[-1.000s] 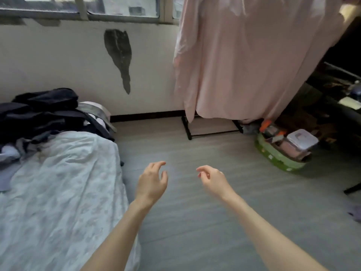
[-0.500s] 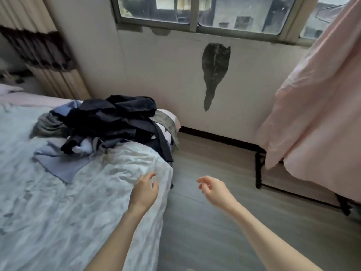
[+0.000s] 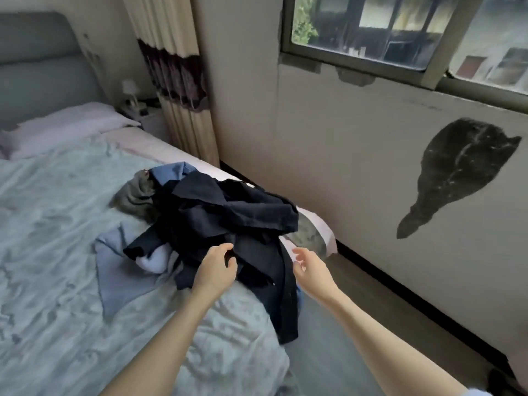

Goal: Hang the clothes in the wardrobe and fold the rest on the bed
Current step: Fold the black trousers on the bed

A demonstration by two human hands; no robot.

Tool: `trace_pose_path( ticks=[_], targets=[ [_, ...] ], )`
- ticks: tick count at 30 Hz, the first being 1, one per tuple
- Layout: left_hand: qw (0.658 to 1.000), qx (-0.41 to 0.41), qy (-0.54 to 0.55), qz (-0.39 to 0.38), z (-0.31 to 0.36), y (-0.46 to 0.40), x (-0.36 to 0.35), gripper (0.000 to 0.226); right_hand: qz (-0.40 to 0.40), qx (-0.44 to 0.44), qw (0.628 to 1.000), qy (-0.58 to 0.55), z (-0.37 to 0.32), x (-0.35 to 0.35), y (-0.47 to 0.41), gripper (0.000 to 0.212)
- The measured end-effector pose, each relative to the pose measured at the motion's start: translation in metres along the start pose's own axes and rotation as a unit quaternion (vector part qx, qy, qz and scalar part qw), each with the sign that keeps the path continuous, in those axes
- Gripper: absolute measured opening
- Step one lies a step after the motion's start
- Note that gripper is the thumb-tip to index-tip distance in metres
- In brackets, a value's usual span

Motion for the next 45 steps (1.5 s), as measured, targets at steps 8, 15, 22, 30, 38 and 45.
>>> trace_pose_path(
  ticks=[8,15,22,30,38,45],
  targets=[
    [0.995,0.095,-0.002,0.031,0.009,-0.164,0.007,0.043,-0.039,-0.017,0.994,0.101,-0.003,0.011,-0.257,0.056],
    [0.986,0.156,0.046,0.037,-0.014,-0.198,0.0,0.04,-0.173,-0.154,0.973,0.002,0.023,-0.042,-0.33,0.096],
    [0.966,0.214,0.134,0.056,-0.026,-0.191,0.006,0.039,-0.057,0.08,0.987,0.127,-0.038,-0.052,-0.303,0.023],
    [0.883,0.182,0.428,0.061,-0.008,-0.166,0.045,0.097,-0.164,0.381,0.909,-0.044,-0.169,-0.027,-0.228,0.03],
    [0.747,0.359,0.555,0.068,-0.058,-0.117,0.073,0.023,-0.229,0.377,0.894,-0.076,-0.174,-0.072,-0.111,0.017],
    [0.808,0.329,0.477,0.109,-0.144,0.0,0.142,0.035,-0.255,0.295,0.92,-0.027,-0.195,-0.146,-0.009,0.017]
  ],
)
Point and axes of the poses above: each hand's wrist, its own y-axis away from the middle knuckle, its own x-axis out of the back of the hand, z = x × y, the point moved 5 cm from there along -y, towards the middle knuckle, and after that the axes turned 2 degrees about -y, right-handed, at the moved point
